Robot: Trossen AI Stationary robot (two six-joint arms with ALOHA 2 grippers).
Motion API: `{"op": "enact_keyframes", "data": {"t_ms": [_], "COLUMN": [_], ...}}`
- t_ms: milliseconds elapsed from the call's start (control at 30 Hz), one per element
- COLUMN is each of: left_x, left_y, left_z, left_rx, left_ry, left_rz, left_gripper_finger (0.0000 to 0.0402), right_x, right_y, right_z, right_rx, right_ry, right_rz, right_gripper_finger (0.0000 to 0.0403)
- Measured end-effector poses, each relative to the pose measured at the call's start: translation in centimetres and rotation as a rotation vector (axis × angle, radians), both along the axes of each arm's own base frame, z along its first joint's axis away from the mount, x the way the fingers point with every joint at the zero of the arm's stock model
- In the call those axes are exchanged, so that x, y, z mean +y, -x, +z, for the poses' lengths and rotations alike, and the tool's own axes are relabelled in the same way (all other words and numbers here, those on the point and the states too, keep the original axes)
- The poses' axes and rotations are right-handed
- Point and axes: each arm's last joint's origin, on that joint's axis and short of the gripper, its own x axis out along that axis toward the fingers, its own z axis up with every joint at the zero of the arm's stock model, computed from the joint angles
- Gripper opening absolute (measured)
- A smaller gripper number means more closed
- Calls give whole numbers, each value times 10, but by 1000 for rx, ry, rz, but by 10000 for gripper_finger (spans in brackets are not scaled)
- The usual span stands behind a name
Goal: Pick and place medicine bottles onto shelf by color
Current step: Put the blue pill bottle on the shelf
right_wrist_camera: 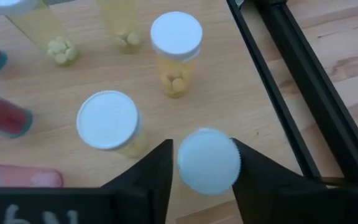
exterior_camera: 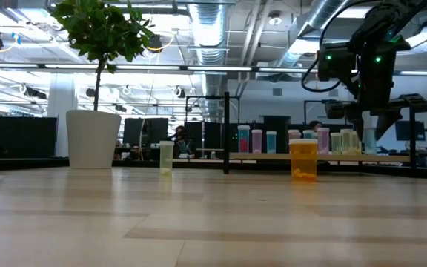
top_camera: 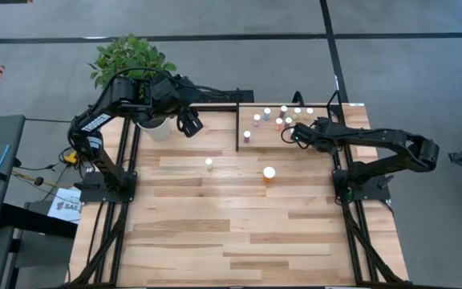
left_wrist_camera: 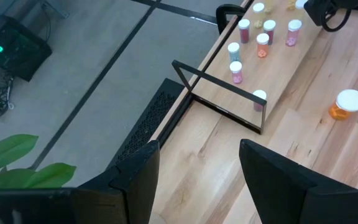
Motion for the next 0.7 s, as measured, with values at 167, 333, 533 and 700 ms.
{"op": "enact_keyframes", "data": {"t_ms": [167, 333, 533, 700], "left_x": [0, 0, 0, 0], "left_y": [0, 0, 0, 0], "left_z": [0, 0, 0, 0], "left_rx": [0, 0, 0, 0], "left_ry": [0, 0, 0, 0], "left_rz": [0, 0, 0, 0], "left_gripper_finger": [210, 210, 210, 210], "right_x": [0, 0, 0, 3], "right_y": [0, 0, -5, -11], "right_z": [0, 0, 11, 32], "right_rx": [-1, -1, -7, 15], "right_ry": [0, -1, -35, -49], "right_rz": [0, 0, 44, 82], "right_gripper_finger": [192, 202, 199, 197]}}
